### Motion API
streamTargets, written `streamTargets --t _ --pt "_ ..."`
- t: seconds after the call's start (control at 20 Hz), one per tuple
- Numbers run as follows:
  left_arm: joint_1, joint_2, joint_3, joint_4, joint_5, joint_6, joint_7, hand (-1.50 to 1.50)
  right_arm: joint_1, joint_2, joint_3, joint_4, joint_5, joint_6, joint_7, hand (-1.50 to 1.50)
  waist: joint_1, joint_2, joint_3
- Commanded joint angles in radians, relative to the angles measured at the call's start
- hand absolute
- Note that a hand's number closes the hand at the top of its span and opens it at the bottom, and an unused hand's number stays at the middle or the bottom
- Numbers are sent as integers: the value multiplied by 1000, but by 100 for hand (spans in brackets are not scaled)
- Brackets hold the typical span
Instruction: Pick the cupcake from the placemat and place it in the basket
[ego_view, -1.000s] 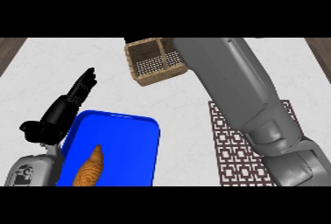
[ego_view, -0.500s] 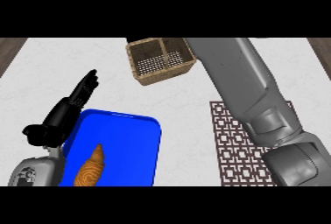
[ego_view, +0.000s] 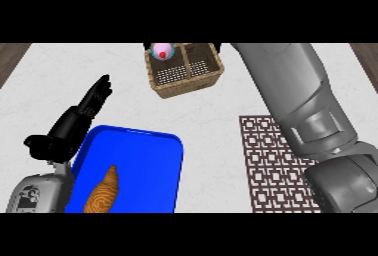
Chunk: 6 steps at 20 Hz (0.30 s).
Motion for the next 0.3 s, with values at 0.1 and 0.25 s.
streamTargets --t 0.1,0.25 --pt "43 1 -3 -4 -11 -1 -33 0 -27 -61 -127 15 -117 21 20 -150 0 -1 0" --pt "18 9 1 -70 14 -12 56 0 -64 -121 -156 53 -149 89 86 -150 1 -3 0"
